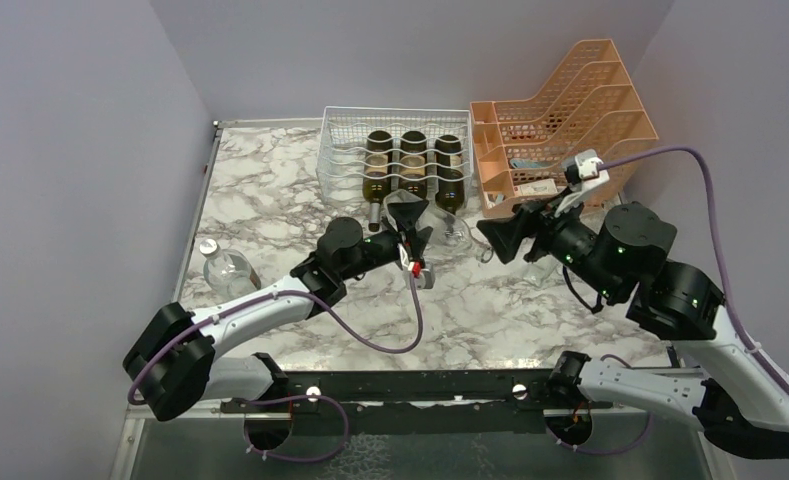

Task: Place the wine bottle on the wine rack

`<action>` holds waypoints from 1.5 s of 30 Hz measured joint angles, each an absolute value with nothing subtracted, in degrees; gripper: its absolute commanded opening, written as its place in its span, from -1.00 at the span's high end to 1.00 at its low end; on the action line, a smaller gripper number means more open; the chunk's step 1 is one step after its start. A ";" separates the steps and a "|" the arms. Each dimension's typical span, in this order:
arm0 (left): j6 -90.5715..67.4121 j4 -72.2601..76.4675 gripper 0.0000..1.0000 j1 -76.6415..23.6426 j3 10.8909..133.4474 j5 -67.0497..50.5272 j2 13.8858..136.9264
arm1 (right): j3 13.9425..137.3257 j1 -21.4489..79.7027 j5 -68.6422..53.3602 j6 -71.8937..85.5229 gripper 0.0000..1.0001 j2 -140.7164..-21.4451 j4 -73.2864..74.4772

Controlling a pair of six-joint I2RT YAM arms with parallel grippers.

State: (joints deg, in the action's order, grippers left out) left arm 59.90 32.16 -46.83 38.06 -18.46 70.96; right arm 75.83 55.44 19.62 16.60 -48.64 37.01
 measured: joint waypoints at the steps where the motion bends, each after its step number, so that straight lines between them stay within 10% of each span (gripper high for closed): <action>1: 61.91 31.94 1.00 -46.83 38.59 -18.83 71.09 | 76.36 55.44 19.62 16.38 -0.57 -48.23 37.67; 23: 90.48 23.73 1.00 -48.88 50.46 -26.35 73.43 | 72.64 55.44 13.02 18.59 -0.59 -54.72 41.45; 27: 91.92 20.88 1.00 -48.88 51.11 -26.41 73.43 | 70.85 55.44 12.91 19.18 -0.30 -56.21 41.08; 33: 92.75 17.58 0.99 -48.88 51.16 -26.15 73.43 | 69.41 55.40 14.39 19.97 0.65 -56.77 41.19; 36: 92.73 17.04 0.07 -48.88 51.27 -25.98 73.43 | 68.90 55.42 15.11 20.16 0.93 -56.71 40.62; 38: 92.31 16.95 -0.95 -48.88 51.35 -25.67 73.43 | 68.62 55.44 15.84 20.21 0.98 -56.55 40.07; 45: 88.16 17.63 -0.98 -48.88 52.10 -24.32 73.43 | 66.37 55.66 20.58 21.08 0.98 -55.33 37.82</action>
